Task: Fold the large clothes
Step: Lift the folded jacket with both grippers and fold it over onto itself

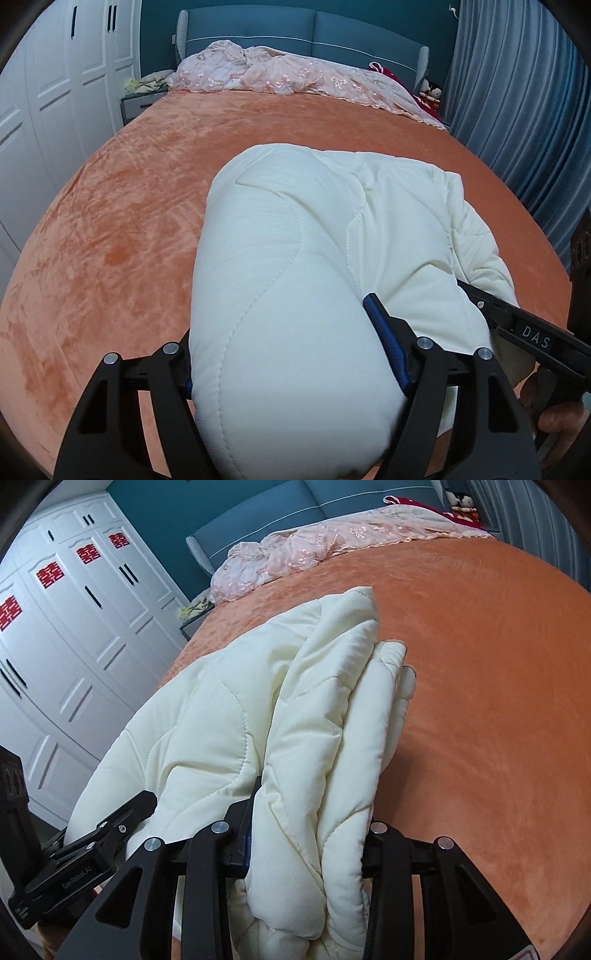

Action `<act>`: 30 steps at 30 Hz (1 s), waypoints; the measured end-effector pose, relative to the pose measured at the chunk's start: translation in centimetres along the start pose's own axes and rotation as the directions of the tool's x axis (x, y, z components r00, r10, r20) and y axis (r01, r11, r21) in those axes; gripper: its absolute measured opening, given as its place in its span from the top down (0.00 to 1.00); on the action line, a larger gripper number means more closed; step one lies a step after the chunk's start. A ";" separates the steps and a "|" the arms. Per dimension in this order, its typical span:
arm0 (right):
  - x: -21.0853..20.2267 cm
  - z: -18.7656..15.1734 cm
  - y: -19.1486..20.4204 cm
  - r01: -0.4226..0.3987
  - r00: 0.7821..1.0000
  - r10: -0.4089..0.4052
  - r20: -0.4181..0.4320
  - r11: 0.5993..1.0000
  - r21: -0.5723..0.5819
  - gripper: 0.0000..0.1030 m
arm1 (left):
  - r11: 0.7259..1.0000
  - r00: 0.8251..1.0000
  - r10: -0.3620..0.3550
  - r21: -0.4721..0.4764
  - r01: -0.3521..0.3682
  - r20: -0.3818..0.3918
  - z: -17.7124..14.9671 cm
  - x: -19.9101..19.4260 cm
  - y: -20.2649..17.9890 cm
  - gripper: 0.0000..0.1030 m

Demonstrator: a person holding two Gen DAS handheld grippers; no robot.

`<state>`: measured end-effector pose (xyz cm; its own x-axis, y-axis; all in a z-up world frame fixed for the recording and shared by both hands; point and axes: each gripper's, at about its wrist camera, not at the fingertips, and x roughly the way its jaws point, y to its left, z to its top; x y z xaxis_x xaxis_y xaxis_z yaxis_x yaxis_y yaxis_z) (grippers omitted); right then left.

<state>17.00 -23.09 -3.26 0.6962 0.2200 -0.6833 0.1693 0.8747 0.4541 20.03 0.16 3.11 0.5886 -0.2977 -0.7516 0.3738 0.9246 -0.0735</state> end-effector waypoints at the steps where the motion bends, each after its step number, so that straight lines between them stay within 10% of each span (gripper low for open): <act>1: 0.7 0.3 0.5 0.008 1.000 -0.008 -0.003 1.000 -0.011 0.66 | 1.000 1.000 0.010 0.001 -0.010 -0.002 0.4 0.6 0.6 0.31; 19: 8.4 -0.9 3.4 0.184 0.980 -0.196 -0.039 0.960 -0.212 0.63 | 0.989 0.990 0.137 0.061 -0.134 -0.037 -0.7 7.1 3.5 0.30; 30: 3.4 -0.9 2.1 0.149 0.975 -0.159 -0.155 0.986 -0.070 0.49 | 0.949 0.949 0.311 0.071 -0.307 -0.059 -0.8 3.5 3.3 0.21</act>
<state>19.10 -20.14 -5.18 0.5439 0.1428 -0.8269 0.2218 0.9259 0.3057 22.71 2.35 -0.26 0.6320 0.0194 -0.7747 0.2249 0.9521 0.2073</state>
